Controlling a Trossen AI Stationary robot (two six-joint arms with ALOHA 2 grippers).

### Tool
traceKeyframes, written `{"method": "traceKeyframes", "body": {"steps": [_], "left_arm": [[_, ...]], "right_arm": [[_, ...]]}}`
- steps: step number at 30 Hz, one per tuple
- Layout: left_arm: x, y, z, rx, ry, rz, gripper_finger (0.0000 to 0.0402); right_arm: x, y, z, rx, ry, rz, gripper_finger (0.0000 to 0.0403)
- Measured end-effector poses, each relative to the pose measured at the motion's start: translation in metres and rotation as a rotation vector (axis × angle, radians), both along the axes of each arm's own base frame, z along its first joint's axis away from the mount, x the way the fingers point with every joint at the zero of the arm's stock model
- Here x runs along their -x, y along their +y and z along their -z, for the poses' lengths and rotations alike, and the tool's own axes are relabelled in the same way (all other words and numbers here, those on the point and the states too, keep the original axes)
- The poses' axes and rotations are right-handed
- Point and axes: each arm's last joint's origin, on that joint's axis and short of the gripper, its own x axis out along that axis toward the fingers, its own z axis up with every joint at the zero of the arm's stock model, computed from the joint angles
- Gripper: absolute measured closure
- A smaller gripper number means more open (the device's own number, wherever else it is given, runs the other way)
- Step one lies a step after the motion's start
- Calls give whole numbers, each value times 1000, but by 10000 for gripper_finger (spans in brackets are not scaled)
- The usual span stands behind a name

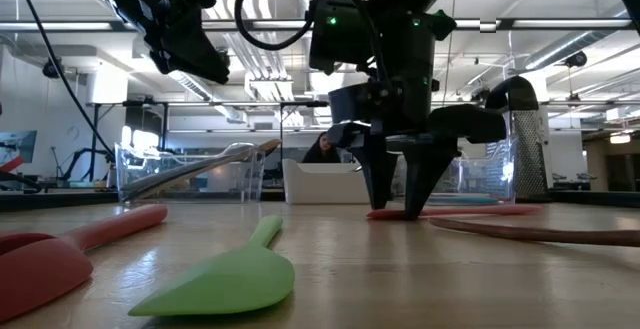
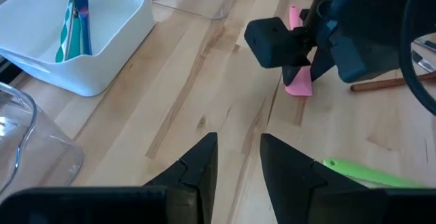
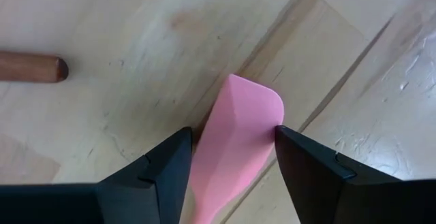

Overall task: Pick & Place Kitchen Items
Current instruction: Put the pink spatula into the right transparent bin

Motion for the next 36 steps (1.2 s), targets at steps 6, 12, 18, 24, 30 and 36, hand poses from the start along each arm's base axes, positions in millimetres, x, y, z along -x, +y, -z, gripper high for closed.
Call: {"method": "traceKeyframes", "body": {"steps": [6,12,18,24,30,36], "left_arm": [[1,0,4,7,9,-4,289],[1,0,3,8,7,-4,289],[0,0,3,9,-1,-4,289],[0,0,2,9,-4,-4,289],[0,0,1,10,-15,-4,289],[0,0,1,10,-15,-4,289]], "right_arm": [[-1,-5,0,-10,-9,93,241],[-3,-7,0,-10,-22,155,322],[-3,-7,-1,-7,-25,179,385],[-5,-7,-4,-14,-26,208,390],[-10,-7,-12,-21,-23,251,392],[-18,-6,-26,-38,-43,292,393]]}}
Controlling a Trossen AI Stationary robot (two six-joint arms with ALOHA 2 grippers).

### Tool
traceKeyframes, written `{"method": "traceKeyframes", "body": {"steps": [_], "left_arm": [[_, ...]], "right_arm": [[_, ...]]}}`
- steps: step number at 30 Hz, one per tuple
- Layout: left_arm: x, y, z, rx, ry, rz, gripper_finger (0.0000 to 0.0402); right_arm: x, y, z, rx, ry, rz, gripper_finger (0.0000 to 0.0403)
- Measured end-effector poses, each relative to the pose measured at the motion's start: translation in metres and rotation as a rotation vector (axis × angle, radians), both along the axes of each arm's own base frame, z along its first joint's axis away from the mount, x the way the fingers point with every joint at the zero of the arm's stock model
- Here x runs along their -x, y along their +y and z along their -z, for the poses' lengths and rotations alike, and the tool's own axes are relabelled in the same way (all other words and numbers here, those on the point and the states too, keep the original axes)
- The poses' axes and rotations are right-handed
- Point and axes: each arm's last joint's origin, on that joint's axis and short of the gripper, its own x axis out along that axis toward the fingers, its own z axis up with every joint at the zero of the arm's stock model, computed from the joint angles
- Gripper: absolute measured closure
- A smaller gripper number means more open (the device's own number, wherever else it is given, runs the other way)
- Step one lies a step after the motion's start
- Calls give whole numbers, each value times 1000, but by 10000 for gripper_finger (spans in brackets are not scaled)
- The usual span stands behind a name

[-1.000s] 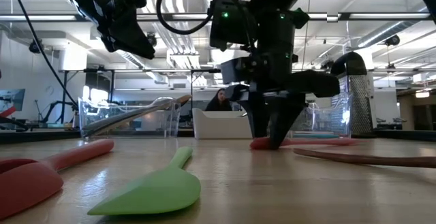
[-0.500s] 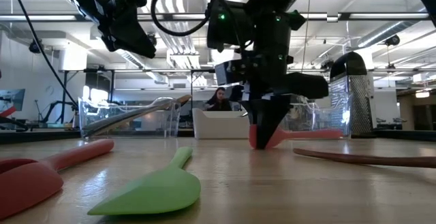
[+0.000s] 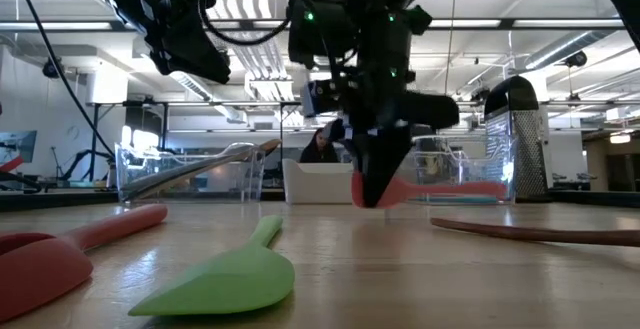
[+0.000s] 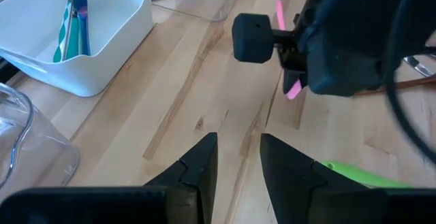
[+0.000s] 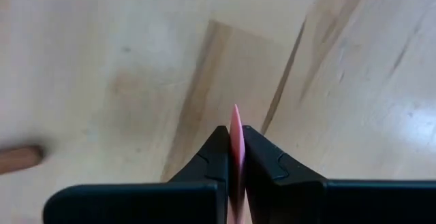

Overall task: Pick & Place Kitchen Items
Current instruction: Put the pink spatula into the right transparent bin

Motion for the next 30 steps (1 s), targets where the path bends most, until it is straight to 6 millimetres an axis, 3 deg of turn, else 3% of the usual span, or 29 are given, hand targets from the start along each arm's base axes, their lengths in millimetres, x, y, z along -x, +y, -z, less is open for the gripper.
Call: {"method": "traceKeyframes", "body": {"steps": [6,13,19,30], "left_arm": [[0,0,0,0,0,0,289],[0,0,0,-5,1,3,289],[0,0,0,-5,-5,3,289],[-3,1,-1,-50,-47,7,289]], "right_arm": [[-3,1,-24,-50,10,42,393],[2,-15,-76,-60,-24,71,393],[21,-60,-124,-67,-93,259,392],[84,-162,-197,12,-324,738,392]]}}
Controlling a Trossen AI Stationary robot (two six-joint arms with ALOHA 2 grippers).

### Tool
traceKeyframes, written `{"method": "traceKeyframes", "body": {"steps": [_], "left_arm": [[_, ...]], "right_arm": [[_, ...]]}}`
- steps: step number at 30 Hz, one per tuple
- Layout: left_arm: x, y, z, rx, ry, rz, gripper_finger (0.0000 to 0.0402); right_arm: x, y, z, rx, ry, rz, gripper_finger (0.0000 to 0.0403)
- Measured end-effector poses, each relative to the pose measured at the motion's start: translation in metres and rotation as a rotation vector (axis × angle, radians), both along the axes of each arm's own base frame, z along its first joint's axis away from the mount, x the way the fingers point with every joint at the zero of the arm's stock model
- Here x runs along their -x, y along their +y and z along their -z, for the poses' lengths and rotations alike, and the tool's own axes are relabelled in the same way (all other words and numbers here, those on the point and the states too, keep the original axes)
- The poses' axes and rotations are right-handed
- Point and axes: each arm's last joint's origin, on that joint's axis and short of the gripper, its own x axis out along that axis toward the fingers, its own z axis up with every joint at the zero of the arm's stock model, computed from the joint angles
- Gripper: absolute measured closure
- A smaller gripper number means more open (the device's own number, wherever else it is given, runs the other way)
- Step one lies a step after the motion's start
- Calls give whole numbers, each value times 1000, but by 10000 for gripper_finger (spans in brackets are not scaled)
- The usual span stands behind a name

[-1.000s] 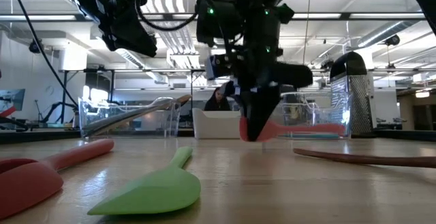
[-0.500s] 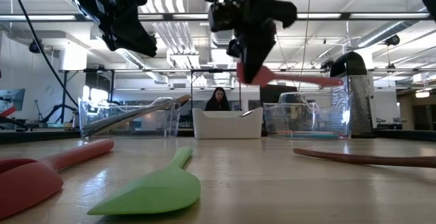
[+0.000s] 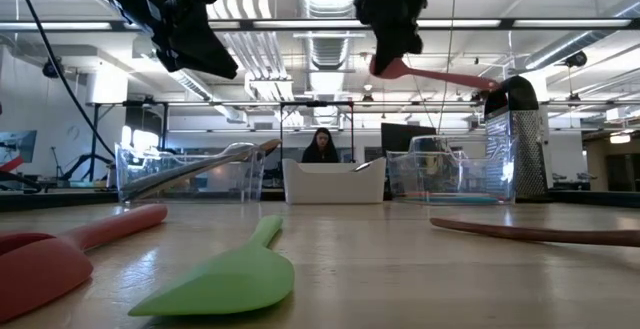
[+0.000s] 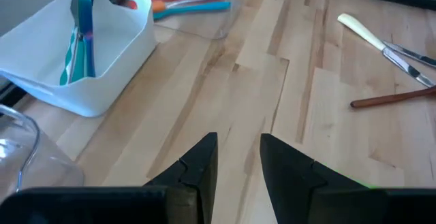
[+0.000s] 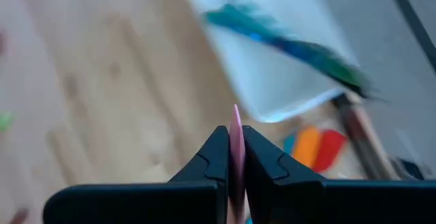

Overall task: Pick & Place Kitchen Items
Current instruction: Put the pink spatula into the right transparent bin

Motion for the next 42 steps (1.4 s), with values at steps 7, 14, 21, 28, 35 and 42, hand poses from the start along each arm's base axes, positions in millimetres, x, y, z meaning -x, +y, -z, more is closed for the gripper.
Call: {"method": "traceKeyframes", "body": {"steps": [7,14,21,28,35,42], "left_arm": [[0,0,2,-7,-9,5,289],[0,0,9,-7,-3,5,289],[1,0,15,-2,-15,2,289],[1,0,15,3,-16,6,289],[1,0,15,6,-16,11,289],[1,-1,15,10,-13,17,289]], "right_arm": [[30,-57,-10,-3,-95,272,392],[46,-87,6,-28,-82,394,392],[32,-105,44,-56,23,382,392],[23,-121,84,-84,155,392,392],[16,-127,109,-105,210,378,392],[18,-133,122,-93,194,410,392]]}}
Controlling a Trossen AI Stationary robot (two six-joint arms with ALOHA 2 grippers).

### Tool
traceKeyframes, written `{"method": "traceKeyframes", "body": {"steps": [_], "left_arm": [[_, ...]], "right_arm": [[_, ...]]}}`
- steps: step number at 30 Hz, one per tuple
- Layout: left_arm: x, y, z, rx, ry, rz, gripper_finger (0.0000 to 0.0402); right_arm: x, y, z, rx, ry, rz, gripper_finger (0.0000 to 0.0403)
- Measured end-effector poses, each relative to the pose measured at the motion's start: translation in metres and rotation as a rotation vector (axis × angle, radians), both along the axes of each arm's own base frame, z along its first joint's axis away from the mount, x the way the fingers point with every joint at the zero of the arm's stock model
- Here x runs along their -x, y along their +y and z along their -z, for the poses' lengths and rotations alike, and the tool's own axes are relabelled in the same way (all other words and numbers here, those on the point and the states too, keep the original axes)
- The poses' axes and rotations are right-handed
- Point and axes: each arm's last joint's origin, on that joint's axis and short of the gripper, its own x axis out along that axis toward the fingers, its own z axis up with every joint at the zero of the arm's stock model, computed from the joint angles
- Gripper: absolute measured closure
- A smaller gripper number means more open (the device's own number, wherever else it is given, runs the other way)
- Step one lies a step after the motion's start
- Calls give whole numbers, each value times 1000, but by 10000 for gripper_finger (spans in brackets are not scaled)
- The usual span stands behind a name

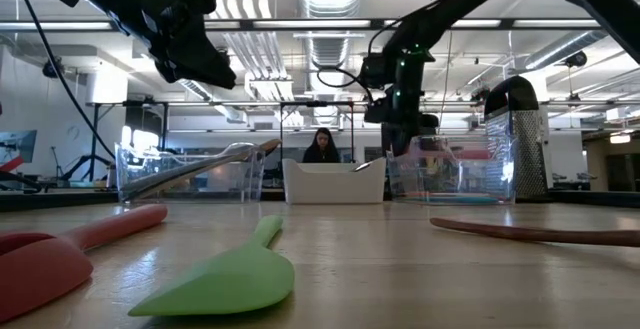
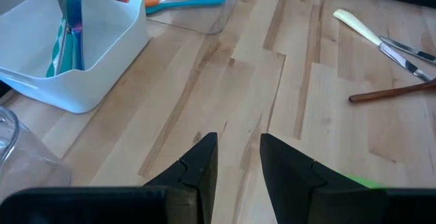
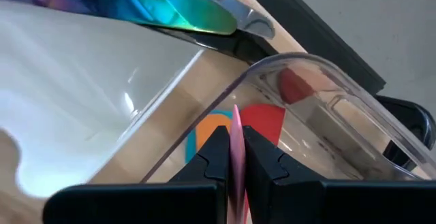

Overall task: Pick & Place Kitchen Items
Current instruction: Put the pink spatula into the right transparent bin

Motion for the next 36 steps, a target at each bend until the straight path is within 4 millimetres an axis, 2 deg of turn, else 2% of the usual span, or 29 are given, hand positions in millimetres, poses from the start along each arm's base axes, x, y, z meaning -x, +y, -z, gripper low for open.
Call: {"method": "traceKeyframes", "body": {"steps": [14,25,36], "left_arm": [[0,0,0,4,0,6,289],[-1,0,-4,3,-15,7,289],[-1,0,-7,4,-22,9,289]], "right_arm": [[18,11,34,82,-36,55,392],[27,17,55,49,-23,67,392],[32,16,62,32,-43,63,384]]}}
